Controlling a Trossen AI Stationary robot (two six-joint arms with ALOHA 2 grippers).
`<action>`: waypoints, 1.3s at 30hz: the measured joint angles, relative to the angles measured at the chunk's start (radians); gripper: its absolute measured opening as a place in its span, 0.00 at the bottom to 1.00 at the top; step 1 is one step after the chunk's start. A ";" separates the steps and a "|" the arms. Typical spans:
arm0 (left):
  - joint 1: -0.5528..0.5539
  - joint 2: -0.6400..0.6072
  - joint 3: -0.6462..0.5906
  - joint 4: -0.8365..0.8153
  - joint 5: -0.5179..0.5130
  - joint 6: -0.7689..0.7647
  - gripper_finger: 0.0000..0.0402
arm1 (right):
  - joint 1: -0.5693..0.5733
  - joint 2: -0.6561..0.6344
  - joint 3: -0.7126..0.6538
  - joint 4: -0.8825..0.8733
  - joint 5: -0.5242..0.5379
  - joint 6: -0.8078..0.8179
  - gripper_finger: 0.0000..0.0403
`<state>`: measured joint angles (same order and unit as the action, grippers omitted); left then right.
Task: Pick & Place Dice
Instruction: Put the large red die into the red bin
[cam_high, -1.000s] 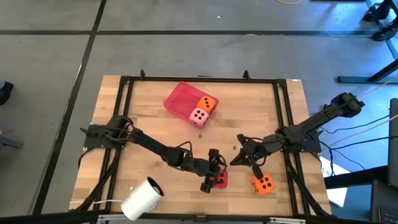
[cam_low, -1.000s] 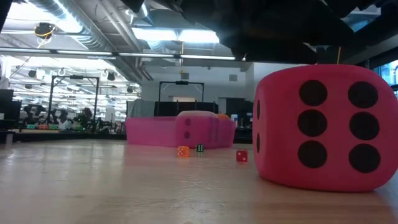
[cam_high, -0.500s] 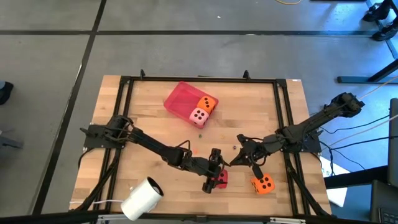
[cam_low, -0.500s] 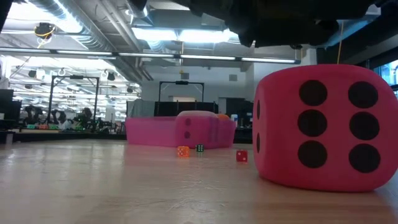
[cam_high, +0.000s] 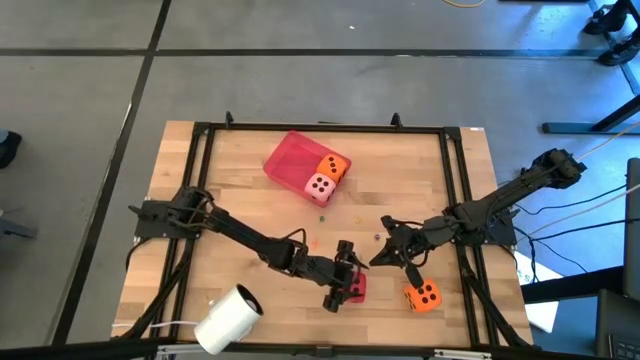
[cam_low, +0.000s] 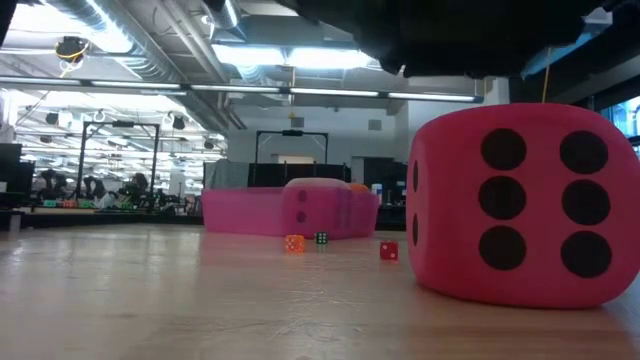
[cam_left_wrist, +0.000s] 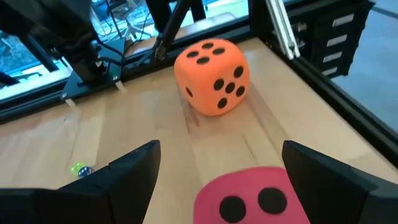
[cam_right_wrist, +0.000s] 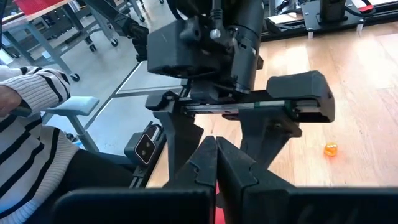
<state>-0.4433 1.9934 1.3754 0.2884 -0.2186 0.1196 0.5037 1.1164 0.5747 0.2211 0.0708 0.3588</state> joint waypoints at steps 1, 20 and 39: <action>-0.002 0.000 0.000 -0.002 -0.001 -0.006 0.83 | 0.000 0.000 0.000 0.000 0.000 0.000 0.01; -0.044 0.000 0.000 -0.010 -0.093 -0.054 0.92 | 0.000 0.000 0.000 0.000 0.000 -0.002 0.06; -0.067 0.000 0.000 -0.018 -0.103 -0.086 1.00 | 0.000 0.000 0.000 0.000 0.000 -0.002 0.07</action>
<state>-0.5102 1.9934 1.3754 0.2708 -0.3214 0.0339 0.5037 1.1168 0.5747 0.2214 0.0704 0.3569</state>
